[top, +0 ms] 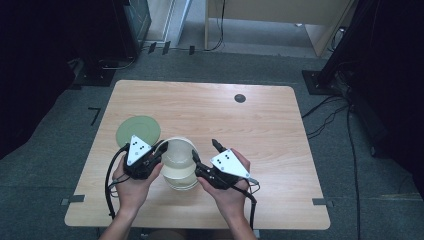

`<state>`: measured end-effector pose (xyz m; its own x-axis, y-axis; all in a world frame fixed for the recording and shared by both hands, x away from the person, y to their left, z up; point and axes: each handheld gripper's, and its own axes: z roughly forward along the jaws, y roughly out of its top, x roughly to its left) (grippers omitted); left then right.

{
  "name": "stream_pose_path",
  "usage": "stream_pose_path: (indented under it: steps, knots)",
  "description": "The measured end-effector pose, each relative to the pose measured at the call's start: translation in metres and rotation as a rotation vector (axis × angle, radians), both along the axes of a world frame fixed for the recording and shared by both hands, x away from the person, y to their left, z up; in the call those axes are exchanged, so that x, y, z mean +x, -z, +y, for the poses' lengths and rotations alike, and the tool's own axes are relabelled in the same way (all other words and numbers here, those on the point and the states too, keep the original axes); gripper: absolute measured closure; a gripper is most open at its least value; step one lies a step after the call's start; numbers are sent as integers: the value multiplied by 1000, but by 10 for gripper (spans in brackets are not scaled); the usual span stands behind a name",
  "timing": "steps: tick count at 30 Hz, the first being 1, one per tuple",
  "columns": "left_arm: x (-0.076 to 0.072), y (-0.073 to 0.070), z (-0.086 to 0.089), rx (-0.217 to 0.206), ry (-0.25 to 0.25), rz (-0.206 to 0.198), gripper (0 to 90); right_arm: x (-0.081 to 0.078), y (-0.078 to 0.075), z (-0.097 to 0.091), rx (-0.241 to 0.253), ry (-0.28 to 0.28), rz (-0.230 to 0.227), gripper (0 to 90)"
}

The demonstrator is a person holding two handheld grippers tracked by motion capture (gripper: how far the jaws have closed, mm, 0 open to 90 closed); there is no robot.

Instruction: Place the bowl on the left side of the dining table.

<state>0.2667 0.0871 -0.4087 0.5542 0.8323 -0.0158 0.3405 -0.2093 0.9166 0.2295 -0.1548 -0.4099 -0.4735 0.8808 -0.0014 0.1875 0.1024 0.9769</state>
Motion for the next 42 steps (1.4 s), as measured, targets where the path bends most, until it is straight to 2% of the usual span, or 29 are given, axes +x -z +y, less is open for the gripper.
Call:
stream_pose_path:
  steps: [2,4,6,8,13,15,25,42]
  knots:
    - [2,0,4,-20,18,13,836,0,-3,-7,6,-22,14,252]
    - [3,1,3,-19,16,14,836,1,-6,-13,24,-54,43,227]
    - [5,2,4,-17,7,17,836,-1,-8,-18,16,-47,36,221]
    - [8,2,9,-37,-2,24,836,-2,-10,-30,48,-62,44,190]
    - [9,0,16,-51,-12,19,836,-3,-10,-46,33,-42,39,167]
    - [10,-1,19,-48,-20,13,836,-2,-6,-58,26,-15,51,166]
    - [16,-3,36,-68,-63,9,836,-2,15,-96,13,89,105,156]
    - [30,-8,63,-78,-122,2,835,-10,46,-160,0,227,182,159]
